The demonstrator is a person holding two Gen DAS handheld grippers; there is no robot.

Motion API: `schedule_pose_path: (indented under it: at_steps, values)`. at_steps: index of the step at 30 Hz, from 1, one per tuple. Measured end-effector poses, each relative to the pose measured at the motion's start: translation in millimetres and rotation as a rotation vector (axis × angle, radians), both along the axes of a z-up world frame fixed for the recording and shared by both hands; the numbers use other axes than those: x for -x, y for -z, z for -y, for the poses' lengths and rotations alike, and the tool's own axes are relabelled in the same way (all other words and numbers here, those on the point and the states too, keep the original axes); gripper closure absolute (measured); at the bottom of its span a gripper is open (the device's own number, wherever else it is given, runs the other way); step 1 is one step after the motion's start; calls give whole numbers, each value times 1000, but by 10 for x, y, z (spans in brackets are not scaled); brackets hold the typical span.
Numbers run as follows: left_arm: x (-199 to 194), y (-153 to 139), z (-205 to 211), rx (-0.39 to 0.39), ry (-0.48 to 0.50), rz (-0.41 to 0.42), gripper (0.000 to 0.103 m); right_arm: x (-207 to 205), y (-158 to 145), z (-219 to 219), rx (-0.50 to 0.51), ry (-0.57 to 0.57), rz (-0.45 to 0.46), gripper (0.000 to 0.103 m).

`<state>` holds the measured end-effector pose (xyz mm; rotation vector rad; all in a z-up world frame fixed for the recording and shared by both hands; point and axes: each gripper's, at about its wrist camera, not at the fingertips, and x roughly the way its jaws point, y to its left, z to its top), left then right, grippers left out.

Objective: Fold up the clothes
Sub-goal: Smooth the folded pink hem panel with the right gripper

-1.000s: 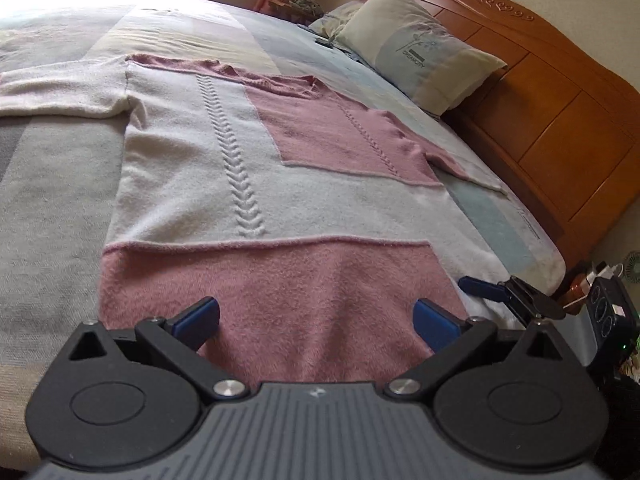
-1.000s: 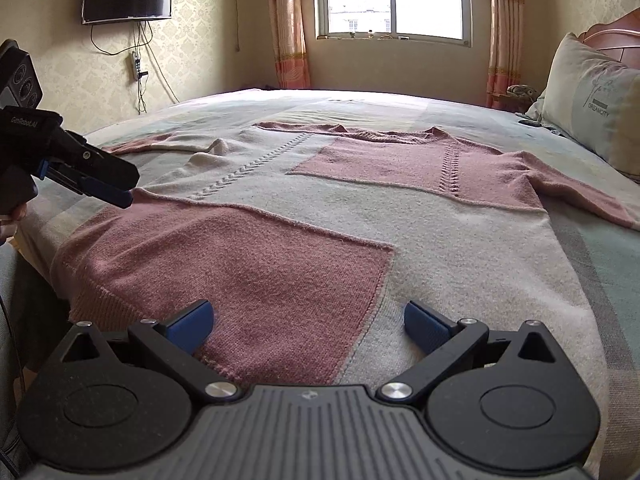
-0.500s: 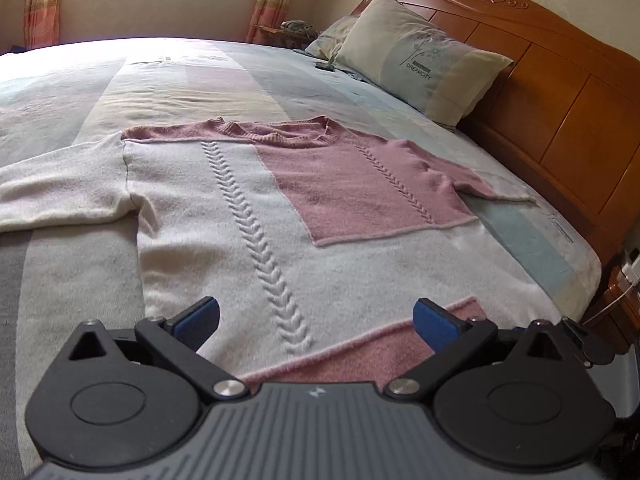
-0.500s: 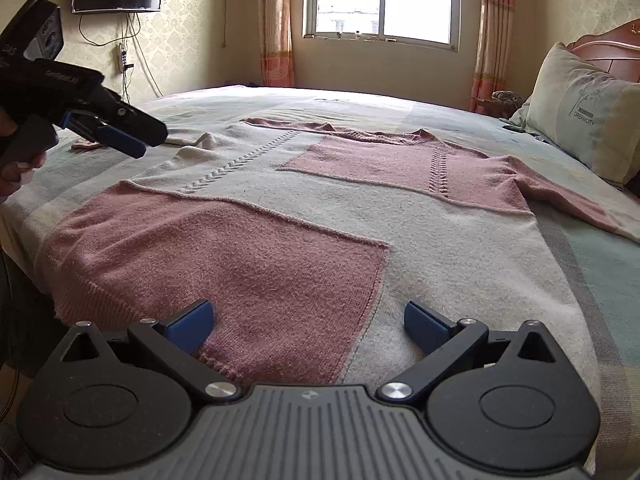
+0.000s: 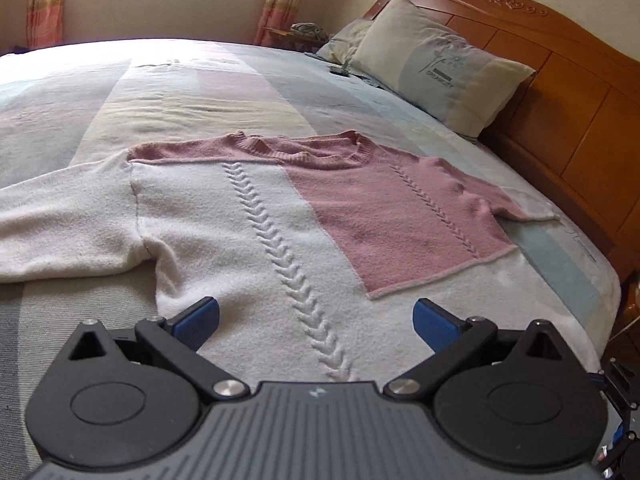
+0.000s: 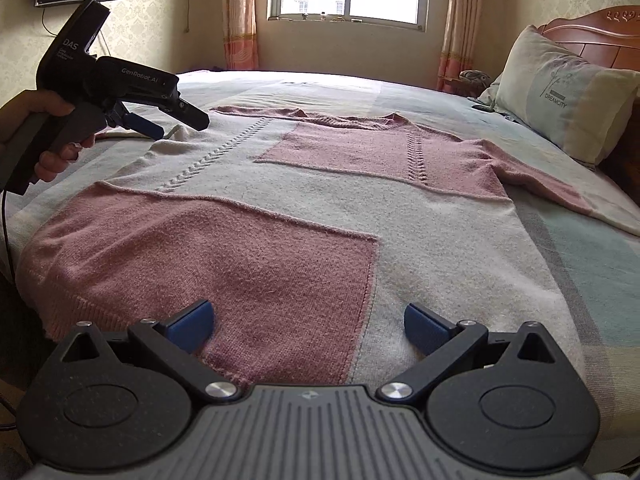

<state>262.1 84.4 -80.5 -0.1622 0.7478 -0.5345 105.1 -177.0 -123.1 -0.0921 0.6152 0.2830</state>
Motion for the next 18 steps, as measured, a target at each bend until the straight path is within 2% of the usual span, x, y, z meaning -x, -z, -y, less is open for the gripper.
schedule_pose_path:
  at_steps: [2,3,8,11,13,14,16,18]
  values:
    - [0,118,79,-24,21,-26,1,-1,-124,-37,-64,-42,26,0]
    - [-10,190,118,-64,2,-47,1,-23,-204,-96,-74,-71,44,0]
    - [63,225,136,-103,14,-3,1,-319,-370,-514,-27,-189,84,0]
    - [64,237,114,-92,13,2,1,-556,-237,-763,41,-229,41,0]
    - [74,235,116,-97,18,7,1,-640,-82,-827,84,-219,-27,0]
    - [78,238,116,-99,21,10,1,-603,-17,-779,65,-195,-41,0]
    - [87,243,119,-103,27,19,1,-399,28,-614,7,-150,-32,0]
    - [98,246,135,-114,33,30,1,-132,50,-523,36,-124,5,0]
